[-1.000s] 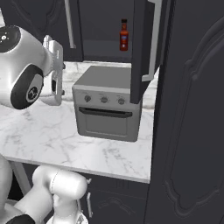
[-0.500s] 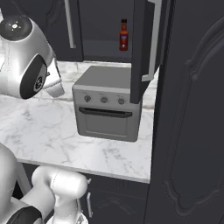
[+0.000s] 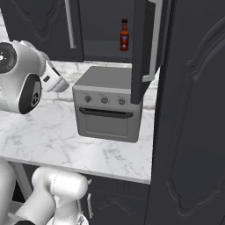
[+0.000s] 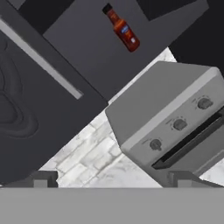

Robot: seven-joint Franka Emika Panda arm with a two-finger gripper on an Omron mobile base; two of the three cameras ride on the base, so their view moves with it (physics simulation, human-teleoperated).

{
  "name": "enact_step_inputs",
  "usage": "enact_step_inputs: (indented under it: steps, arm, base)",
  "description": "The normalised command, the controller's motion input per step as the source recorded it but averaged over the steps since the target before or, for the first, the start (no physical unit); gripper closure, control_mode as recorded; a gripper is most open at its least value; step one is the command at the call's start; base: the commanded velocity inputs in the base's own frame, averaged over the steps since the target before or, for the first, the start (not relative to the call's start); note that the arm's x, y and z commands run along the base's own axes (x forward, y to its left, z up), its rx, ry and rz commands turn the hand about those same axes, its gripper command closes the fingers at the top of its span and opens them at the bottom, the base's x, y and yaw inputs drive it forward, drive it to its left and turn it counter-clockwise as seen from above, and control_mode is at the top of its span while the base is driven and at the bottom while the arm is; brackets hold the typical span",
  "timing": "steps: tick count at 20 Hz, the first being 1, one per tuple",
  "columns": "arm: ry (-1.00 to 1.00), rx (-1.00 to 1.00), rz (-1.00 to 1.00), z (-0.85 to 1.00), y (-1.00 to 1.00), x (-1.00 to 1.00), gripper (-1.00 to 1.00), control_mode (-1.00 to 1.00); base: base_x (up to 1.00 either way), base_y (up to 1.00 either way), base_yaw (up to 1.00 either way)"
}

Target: Move the ketchup and condiment bottle from the cabinet to the dining counter.

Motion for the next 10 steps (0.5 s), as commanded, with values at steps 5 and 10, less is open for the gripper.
enact_step_inputs:
  steps: [5,10]
  arm:
    - [0.07,-0.26,0.0,0.12,0.01,0.39,-1.0,-1.0]
    - [0.05,-0.23,0.02,0.18,0.0,0.35,-1.0,-1.0]
  base:
    - [0.0,0.0,0.0]
    - [0.0,0.0,0.0]
